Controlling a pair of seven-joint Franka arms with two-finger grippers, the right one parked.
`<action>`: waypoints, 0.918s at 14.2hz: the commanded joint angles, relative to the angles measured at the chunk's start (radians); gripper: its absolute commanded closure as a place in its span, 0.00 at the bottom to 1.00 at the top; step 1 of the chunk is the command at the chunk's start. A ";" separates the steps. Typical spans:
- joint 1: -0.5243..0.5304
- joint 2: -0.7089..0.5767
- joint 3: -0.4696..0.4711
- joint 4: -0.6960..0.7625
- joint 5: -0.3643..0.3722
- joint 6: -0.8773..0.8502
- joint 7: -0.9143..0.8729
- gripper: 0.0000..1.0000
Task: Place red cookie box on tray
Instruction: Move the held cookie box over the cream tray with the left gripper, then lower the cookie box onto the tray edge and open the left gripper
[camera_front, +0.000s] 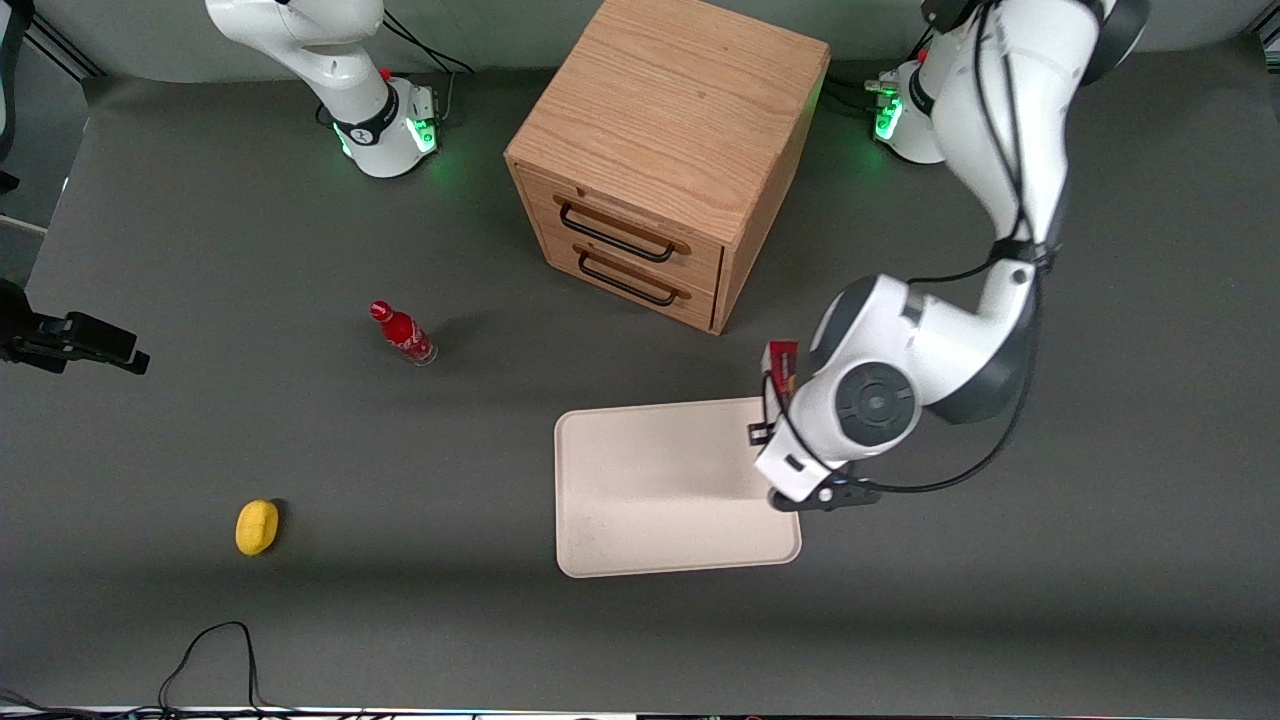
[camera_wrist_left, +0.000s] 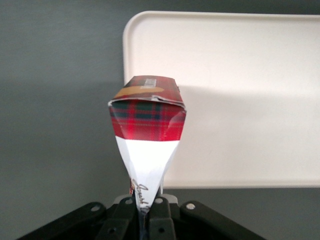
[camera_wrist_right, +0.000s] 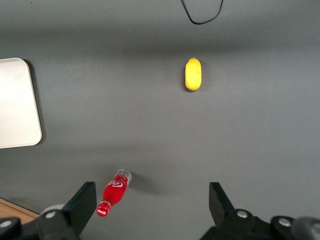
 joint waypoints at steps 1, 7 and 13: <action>-0.054 0.092 0.074 0.078 0.008 0.059 -0.017 1.00; -0.063 0.106 0.108 0.078 0.002 0.080 -0.020 0.00; -0.004 -0.115 0.107 -0.070 -0.032 0.066 0.041 0.00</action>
